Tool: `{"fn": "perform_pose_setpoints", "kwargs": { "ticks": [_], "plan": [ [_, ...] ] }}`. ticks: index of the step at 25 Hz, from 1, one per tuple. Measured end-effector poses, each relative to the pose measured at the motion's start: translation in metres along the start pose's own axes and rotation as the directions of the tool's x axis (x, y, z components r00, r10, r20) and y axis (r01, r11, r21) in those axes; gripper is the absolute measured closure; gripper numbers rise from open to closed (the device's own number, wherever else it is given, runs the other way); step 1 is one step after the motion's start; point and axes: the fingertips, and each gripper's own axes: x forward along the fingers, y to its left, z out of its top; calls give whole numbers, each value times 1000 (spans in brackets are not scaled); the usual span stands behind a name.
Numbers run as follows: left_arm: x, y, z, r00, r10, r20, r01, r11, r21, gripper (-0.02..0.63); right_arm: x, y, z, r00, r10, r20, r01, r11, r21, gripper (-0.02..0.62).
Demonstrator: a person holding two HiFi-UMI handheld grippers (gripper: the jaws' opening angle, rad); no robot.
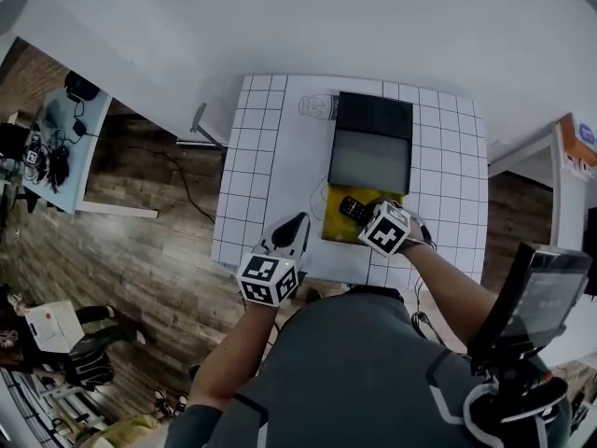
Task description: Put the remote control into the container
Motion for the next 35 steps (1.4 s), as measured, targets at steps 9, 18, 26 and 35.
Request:
{"fn": "perform_pose_setpoints", "kwargs": {
  "ticks": [9,18,26,35],
  "plan": [
    [4,-1,-2,1000,2,-6,-2,1000,-6,597,17,-4,-4,993,-23,-112,24,1000,0,383],
    [-3,-2,2,1000,-1,18,2,1000,-15,597,19,-4,-5,992,-13,-125,16,1000,20,383],
    [-20,-4,14,998,0,55,1,1000,-8,597,0,-7,2,998,-55,-39,57,998,41,322],
    [-44,-15,35,990,-21,138,22,1000,0,597,-93,-17,32,928,-201,314,135,966,218,324]
  ]
}}
